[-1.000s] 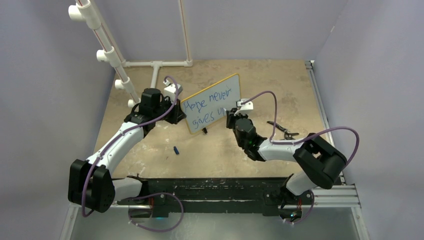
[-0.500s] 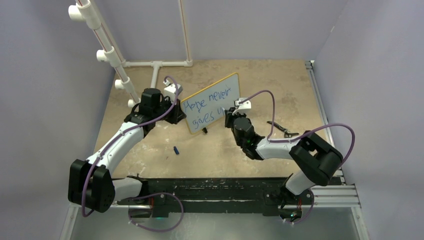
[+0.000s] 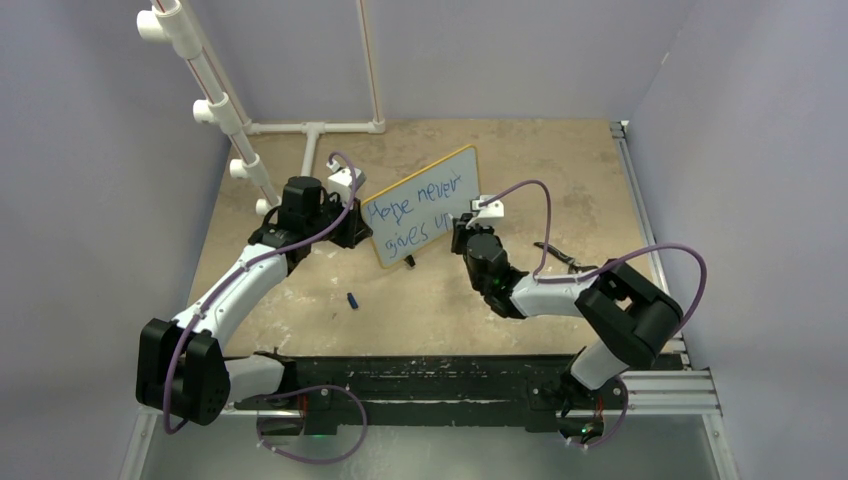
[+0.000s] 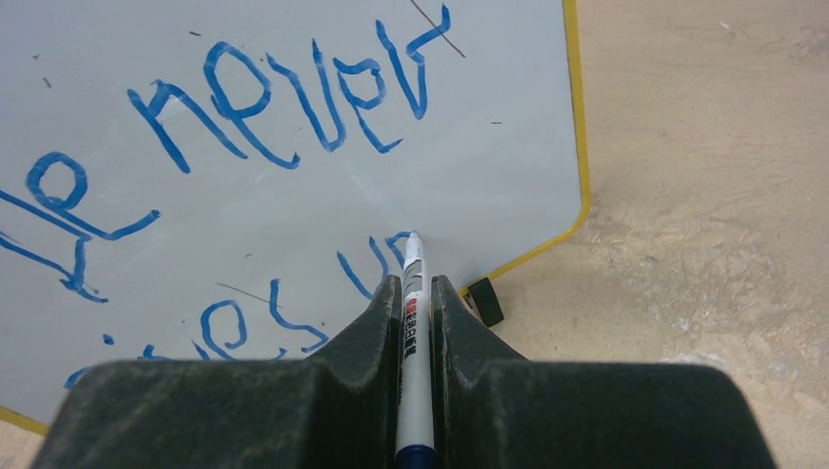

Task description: Write a sentence on the whiteboard

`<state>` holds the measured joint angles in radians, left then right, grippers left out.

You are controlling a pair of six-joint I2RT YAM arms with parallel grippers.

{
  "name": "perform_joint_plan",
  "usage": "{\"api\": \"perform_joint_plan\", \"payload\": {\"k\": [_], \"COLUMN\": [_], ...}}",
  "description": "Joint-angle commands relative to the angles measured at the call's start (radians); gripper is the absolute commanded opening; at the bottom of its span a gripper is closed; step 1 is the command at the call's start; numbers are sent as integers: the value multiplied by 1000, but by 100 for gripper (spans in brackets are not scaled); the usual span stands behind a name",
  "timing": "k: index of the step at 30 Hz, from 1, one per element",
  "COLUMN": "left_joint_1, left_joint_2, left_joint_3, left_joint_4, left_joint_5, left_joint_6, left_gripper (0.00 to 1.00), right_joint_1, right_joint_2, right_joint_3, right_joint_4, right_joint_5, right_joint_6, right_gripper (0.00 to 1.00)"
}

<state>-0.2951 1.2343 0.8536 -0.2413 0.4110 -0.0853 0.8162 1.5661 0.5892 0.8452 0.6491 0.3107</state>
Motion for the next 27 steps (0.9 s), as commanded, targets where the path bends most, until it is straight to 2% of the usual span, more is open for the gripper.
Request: {"api": "perform_joint_plan", "payload": {"k": [1, 27], "left_joint_1": [-4, -4], "left_joint_2": [-8, -15], "left_joint_3": [6, 6], "left_joint_4": [0, 1], "left_joint_5": [-12, -11], "left_joint_6": [16, 16], "left_gripper": [0, 0], "right_joint_1": [-11, -14], "right_joint_2": [19, 8], "right_joint_3": [36, 18], "right_joint_4": [29, 22], "right_joint_5": [32, -83], "right_joint_6": [12, -2], "right_gripper": [0, 0]}}
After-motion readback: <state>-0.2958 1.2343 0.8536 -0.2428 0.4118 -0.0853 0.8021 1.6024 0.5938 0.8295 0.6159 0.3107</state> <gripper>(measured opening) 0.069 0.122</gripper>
